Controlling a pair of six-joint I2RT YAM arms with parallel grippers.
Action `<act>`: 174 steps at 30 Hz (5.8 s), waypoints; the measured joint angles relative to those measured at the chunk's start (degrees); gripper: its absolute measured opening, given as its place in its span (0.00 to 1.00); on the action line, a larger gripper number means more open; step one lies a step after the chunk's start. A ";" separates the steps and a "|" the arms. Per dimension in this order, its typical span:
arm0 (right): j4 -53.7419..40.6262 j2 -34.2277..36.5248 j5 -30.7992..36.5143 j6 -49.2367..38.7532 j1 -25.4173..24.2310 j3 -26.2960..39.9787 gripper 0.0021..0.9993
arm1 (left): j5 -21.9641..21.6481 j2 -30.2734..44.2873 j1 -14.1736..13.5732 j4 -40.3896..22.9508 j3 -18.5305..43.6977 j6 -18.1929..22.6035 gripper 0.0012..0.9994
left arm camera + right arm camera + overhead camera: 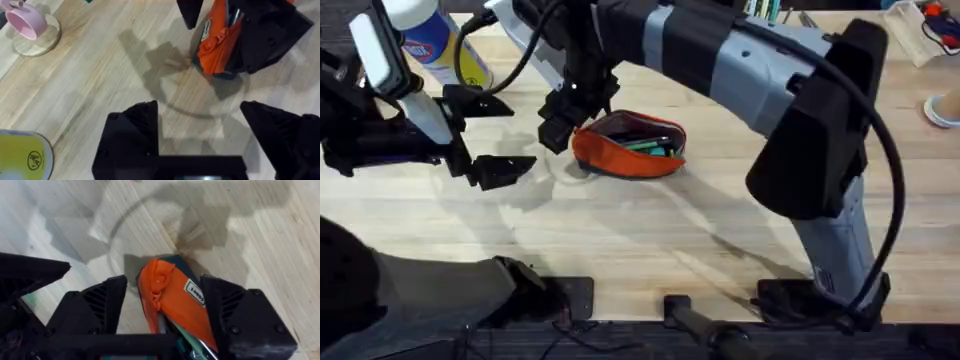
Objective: Unzip the bag, pick up the pens from the table one at a time and place them inside, then zip the bag closed.
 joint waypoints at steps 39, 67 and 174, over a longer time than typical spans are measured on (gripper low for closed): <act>-2.84 -0.02 -0.26 0.05 0.08 5.88 0.03 | 0.00 0.00 0.00 0.00 0.00 0.00 0.99; -2.74 -0.02 0.02 0.07 -2.65 7.45 0.03 | 0.13 0.00 0.00 3.89 0.00 0.00 0.99; -9.45 -4.03 -3.27 -9.08 -4.31 7.45 0.03 | 18.25 14.46 -21.62 12.26 -0.04 -9.07 0.04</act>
